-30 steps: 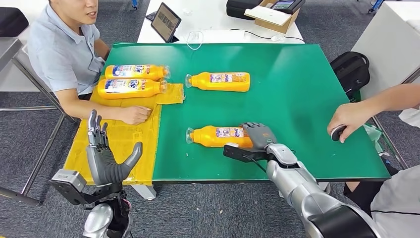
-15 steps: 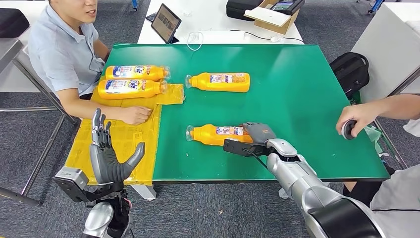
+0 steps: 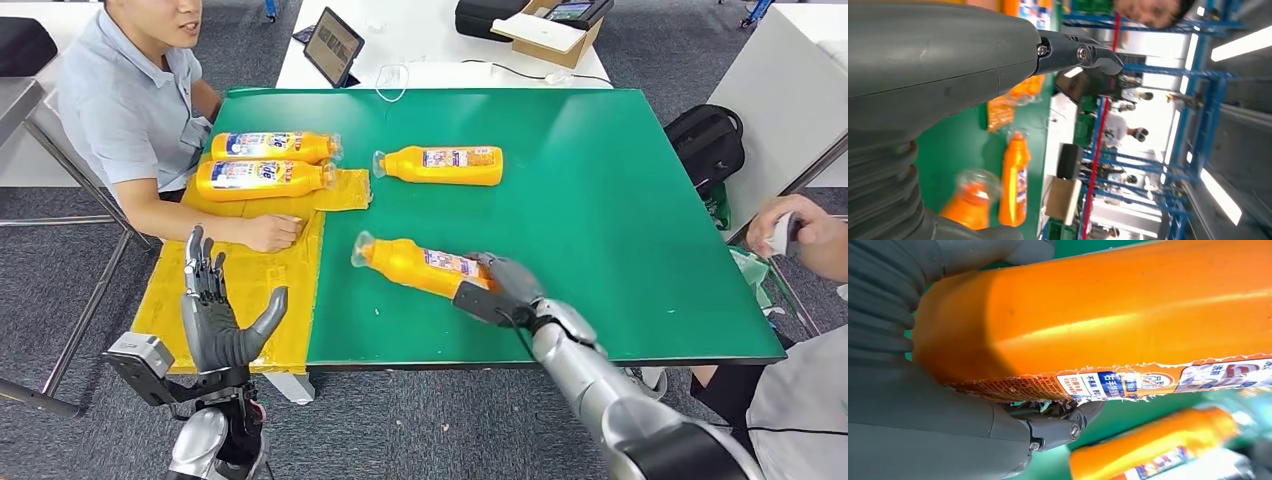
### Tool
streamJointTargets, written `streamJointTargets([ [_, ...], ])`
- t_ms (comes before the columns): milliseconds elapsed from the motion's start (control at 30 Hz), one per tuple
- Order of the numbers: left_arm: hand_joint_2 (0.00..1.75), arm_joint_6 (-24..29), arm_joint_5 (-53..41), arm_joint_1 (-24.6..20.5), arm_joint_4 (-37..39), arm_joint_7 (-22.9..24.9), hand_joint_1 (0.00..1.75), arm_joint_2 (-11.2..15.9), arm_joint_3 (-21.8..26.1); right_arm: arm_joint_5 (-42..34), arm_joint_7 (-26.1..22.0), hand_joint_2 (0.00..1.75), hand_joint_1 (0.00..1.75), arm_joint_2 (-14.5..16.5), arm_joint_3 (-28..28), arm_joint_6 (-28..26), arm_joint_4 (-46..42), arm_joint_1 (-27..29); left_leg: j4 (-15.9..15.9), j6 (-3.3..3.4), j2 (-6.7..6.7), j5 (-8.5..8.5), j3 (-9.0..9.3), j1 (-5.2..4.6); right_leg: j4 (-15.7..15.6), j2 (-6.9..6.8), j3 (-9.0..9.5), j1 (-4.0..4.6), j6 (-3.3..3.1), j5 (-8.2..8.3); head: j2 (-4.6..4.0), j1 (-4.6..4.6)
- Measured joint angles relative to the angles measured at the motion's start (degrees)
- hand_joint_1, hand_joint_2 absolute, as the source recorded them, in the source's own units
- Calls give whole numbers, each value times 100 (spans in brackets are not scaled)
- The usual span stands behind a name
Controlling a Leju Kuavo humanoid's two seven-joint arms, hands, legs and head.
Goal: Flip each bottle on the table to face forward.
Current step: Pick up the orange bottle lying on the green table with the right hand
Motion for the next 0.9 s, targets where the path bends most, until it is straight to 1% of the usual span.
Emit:
streamJointTargets([
  [100, 175, -10, 187, 44, 133, 41, 0, -15, 143, -275, -101, 175, 175, 143, -116, -105, -393, 366, 0, 0, 1, 0, -6, 1, 1, 0, -8, 1, -1, -1, 0, -1],
  [200, 175, -18, 220, 65, 219, 42, 0, -17, 231, -328, -102, 175, 175, 215, -181, -123, -646, 562, 0, 0, 0, 0, -13, 1, 0, -1, -13, 0, -2, -2, 0, 0],
  [500, 175, -19, 247, 76, 318, 57, 0, -42, 340, -345, -100, 175, 175, 261, -235, -120, -928, 756, 1, 1, -1, 0, -18, -4, -1, -1, -13, -4, 0, -1, 0, 1],
  [567, 175, -58, 302, 78, 328, 132, 0, -46, 352, -393, -141, 175, 175, 262, -237, -172, -975, 793, 1, 1, -3, 0, -18, -3, -1, -2, -13, -3, 0, -1, 0, 1],
  [633, 175, -243, 450, 114, 358, 273, 0, -46, 369, -563, -260, 175, 175, 279, -241, -371, -1170, 952, 0, 0, -6, 0, -20, -2, 0, -3, -14, -2, 0, -1, 0, 1],
  [733, 175, -808, 596, 284, 400, 352, 0, -37, 389, -890, -392, 175, 175, 351, -242, -819, -1835, 1432, 0, -2, -8, -2, -31, -1, 0, -3, -26, -1, -1, -3, 0, -1],
  [800, 175, -1141, 530, 397, 416, 325, 0, -27, 373, -1028, -453, 175, 175, 392, -229, -1137, -2341, 1731, 0, -3, -8, -3, -44, -1, 0, -4, -39, -1, -2, -4, 0, -1],
  [900, 175, -1382, 266, 491, 458, 287, 0, -10, 272, -1253, -626, 175, 175, 430, -205, -1516, -3030, 2013, -1, -3, -10, -3, -55, -1, 0, -5, -48, -2, -2, -5, 0, 1],
])
